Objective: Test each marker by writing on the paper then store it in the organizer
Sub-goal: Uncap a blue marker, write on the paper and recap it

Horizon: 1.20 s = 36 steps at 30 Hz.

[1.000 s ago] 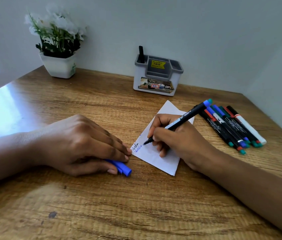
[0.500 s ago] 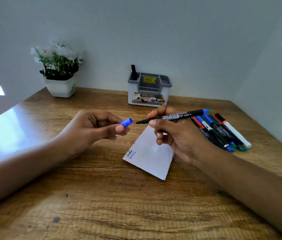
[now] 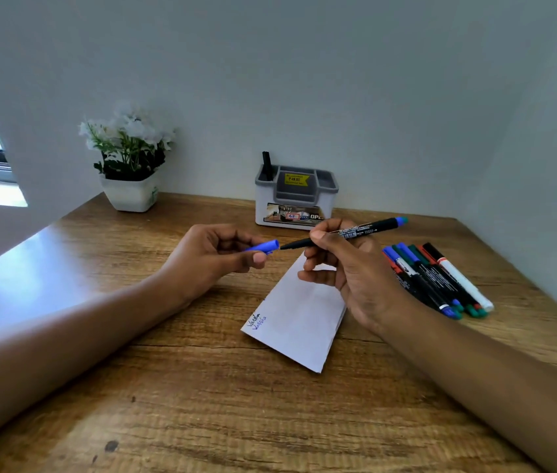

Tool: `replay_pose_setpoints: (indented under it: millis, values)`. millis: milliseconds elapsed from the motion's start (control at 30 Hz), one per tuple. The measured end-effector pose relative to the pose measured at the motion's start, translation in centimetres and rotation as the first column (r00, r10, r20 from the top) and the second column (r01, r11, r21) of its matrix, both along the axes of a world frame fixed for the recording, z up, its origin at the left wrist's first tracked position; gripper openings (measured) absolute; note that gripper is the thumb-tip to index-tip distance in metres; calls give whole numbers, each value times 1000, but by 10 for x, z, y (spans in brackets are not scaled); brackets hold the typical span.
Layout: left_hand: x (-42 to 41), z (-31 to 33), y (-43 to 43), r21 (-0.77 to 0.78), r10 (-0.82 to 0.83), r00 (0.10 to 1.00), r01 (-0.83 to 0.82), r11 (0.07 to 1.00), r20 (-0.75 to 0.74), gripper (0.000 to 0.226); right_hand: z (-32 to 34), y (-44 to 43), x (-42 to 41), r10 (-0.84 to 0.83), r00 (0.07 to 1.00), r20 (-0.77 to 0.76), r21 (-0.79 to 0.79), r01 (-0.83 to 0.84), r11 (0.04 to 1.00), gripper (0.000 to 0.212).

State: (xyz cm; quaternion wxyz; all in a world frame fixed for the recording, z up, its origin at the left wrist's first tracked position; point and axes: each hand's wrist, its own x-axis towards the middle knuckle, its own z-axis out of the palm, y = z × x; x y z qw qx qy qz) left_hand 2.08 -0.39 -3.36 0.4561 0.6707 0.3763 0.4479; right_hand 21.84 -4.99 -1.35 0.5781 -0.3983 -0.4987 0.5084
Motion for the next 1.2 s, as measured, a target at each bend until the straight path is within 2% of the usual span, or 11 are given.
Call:
replay_pose_setpoints:
  millis: [167,367,533,633,733,967,1100,1200]
  values:
    - [-1,0,0,-3,-23,1000,23,1000,8,29,0,4,4,-23,1000,-20,31,23,999,5]
    - [2,2,0,-39,-38,999,39,998,35,26,1,6,-3,-20,994,108,71,12,997,5]
    - [9,4,-5,-29,-101,994,102,994,41,22,0,6,-7,-11,955,297,108,-22,994,7]
    - [10,5,-5,-57,-88,995,90,994,43,21,2,8,-6,25,966,259,72,-45,996,8]
    - [10,8,-6,-126,-70,995,79,989,74,22,4,8,-5,62,981,182,26,-68,997,23]
    - [13,16,-11,-277,-116,978,162,947,173,20,1,5,-9,-5,970,244,134,-28,991,17]
    - [15,17,-14,-279,-97,982,141,950,163,22,2,2,-9,3,973,229,113,-29,993,17]
    - [16,22,-12,-198,-81,987,108,974,142,26,13,0,-10,-26,963,267,136,-11,991,18]
